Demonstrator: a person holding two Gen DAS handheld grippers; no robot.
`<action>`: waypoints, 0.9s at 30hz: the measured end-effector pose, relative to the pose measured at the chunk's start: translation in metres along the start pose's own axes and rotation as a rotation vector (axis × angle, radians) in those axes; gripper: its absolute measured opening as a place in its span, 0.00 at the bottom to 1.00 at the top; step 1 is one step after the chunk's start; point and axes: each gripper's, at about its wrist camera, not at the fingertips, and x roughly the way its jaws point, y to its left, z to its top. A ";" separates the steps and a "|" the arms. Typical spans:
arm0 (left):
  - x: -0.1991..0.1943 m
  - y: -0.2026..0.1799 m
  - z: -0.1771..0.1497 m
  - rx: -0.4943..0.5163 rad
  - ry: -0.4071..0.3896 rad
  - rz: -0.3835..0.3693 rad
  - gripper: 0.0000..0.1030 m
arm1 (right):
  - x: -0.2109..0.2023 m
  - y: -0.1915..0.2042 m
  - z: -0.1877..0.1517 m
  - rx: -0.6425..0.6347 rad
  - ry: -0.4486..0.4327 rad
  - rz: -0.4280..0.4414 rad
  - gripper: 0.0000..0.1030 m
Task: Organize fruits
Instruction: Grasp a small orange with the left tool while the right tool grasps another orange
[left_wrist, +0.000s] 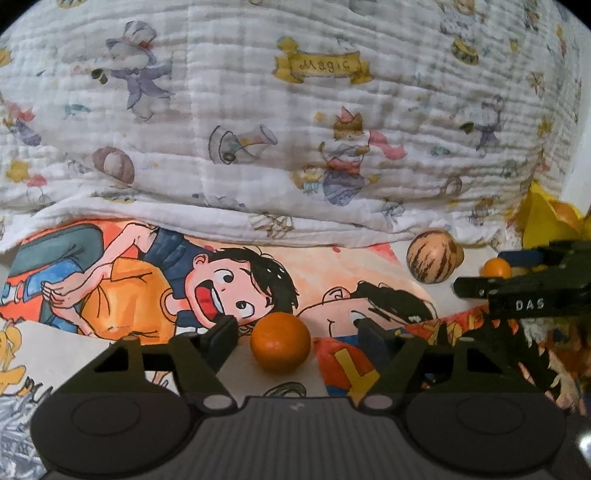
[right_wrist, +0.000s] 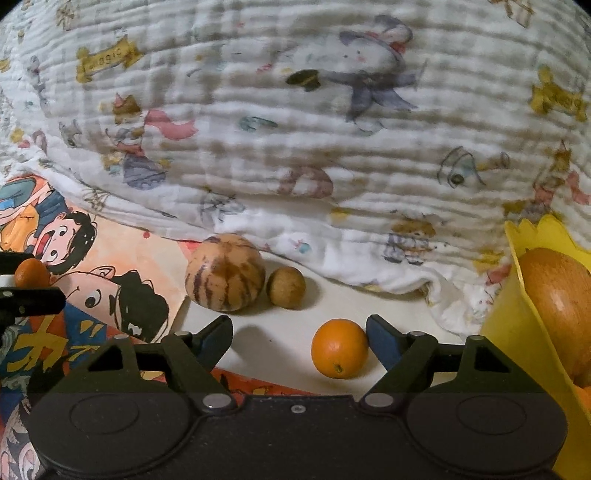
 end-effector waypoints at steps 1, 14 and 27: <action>0.000 0.000 0.000 -0.006 -0.003 -0.004 0.69 | 0.000 -0.001 -0.001 0.006 0.002 -0.005 0.77; -0.002 0.000 0.000 -0.036 -0.013 -0.030 0.57 | 0.002 -0.008 -0.012 0.095 0.013 0.003 0.56; -0.002 0.001 0.000 -0.045 -0.012 -0.031 0.56 | -0.002 0.013 -0.008 0.082 -0.004 0.060 0.34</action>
